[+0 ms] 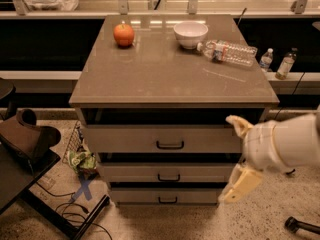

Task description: Open bottom drawer

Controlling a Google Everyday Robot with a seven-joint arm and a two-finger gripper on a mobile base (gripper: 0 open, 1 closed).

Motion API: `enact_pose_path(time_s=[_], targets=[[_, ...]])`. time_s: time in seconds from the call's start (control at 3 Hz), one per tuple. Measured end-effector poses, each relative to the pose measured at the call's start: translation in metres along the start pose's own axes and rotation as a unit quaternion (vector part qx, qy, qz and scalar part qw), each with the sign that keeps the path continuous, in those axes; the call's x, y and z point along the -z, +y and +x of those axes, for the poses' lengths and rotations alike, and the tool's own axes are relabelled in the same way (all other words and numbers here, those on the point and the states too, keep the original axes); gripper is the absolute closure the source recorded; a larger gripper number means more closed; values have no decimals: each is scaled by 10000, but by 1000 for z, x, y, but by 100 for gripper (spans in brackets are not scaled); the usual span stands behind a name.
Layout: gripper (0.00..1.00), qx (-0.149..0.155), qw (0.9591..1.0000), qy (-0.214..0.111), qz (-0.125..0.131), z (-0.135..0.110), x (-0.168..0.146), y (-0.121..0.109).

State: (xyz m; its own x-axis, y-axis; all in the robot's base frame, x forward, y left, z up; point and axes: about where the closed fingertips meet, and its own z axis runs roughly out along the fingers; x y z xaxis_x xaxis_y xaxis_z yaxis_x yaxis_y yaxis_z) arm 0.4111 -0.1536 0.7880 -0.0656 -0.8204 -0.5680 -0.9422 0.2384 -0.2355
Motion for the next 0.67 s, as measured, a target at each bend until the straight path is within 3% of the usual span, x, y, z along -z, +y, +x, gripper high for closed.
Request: enact_pose_path(time_s=[0.33,0.67], targets=[[0,218,9979,-566,238,12,-53,-3],[0,355,9899,-962,975,27,-99,-38]])
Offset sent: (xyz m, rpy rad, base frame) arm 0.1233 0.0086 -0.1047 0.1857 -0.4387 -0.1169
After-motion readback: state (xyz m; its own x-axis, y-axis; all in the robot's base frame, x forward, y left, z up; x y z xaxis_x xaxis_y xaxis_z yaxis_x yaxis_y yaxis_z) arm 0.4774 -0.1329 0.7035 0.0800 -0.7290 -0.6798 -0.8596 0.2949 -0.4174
